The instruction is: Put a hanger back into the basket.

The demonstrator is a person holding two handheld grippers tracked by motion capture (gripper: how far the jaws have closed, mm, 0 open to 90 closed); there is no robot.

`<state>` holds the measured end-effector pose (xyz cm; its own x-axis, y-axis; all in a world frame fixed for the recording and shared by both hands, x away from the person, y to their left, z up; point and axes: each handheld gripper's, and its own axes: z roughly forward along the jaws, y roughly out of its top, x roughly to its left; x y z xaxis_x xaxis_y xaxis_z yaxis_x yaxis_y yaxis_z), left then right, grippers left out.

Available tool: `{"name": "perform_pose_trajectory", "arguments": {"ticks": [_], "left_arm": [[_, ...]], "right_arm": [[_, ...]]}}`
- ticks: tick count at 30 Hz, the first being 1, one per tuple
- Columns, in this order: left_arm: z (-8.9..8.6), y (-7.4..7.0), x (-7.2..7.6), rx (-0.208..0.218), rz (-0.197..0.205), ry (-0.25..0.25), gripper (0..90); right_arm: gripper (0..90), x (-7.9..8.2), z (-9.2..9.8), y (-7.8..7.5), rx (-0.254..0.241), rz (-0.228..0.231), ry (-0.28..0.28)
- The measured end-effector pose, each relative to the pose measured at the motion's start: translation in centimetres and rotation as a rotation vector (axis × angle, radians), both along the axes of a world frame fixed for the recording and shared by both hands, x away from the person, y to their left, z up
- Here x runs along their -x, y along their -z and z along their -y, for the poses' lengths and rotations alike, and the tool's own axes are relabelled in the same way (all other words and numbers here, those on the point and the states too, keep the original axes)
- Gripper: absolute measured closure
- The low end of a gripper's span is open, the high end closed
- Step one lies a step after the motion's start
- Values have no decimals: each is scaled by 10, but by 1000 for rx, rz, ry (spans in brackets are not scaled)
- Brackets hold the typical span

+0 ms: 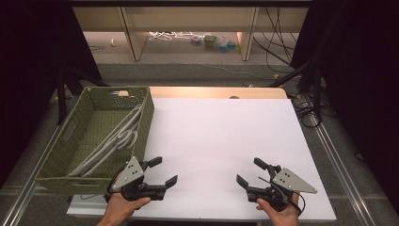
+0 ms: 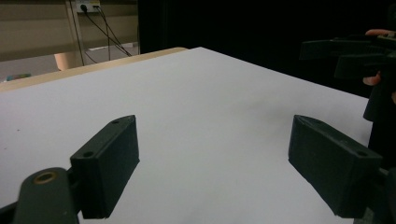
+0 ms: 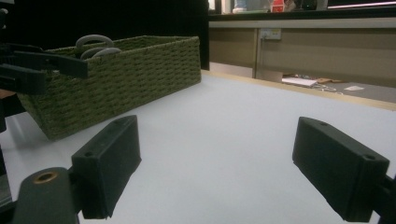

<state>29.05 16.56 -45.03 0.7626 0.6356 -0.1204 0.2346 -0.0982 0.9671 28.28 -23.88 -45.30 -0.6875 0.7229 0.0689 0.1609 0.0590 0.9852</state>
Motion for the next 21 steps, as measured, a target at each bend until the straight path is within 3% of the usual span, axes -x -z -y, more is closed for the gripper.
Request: {"name": "perform_pose_trajectory", "arguments": {"ticks": [2,5,7,10,13,14,21], "left_arm": [[-2,4,3,-3,-18,-9,161],[-4,5,4,-19,-2,-10,161],[-3,5,4,-2,-8,-8,161],[-4,5,3,-31,18,2,161],[-3,5,3,-8,0,-10,161],[-4,5,3,-15,14,-5,160],[-5,6,2,-17,20,-4,159]], "right_arm": [[158,0,0,0,-2,1,8],[158,0,0,0,9,-10,5],[158,1,0,0,15,-18,4],[156,1,0,0,26,-24,-1],[155,0,0,0,6,-10,-2],[154,0,-1,1,-3,-10,3],[154,1,0,-1,26,-30,1]]}}
